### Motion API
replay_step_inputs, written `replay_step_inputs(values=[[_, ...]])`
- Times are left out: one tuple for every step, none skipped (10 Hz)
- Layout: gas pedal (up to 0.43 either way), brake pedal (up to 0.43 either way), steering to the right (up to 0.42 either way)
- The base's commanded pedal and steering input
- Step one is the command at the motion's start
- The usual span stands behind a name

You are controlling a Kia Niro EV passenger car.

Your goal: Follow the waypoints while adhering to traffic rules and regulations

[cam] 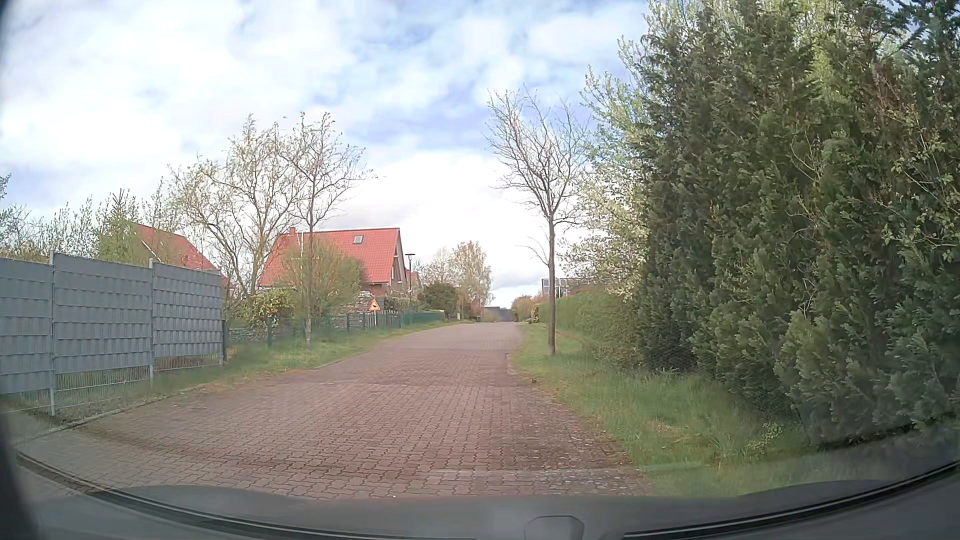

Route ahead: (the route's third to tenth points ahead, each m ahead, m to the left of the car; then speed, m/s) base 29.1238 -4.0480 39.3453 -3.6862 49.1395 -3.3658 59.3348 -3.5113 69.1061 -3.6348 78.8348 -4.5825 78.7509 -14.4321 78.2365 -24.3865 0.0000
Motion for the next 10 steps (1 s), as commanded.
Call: replay_step_inputs(values=[[0.0,0.36,-0.006],[0.0,0.341,-0.006],[0.0,0.323,-0.006],[0.0,0.305,-0.006],[0.0,0.293,-0.006],[0.0,0.268,-0.006],[0.0,0.226,-0.006],[0.0,0.037,-0.006],[0.0,0.006,-0.006],[0.0,0.006,-0.006]])
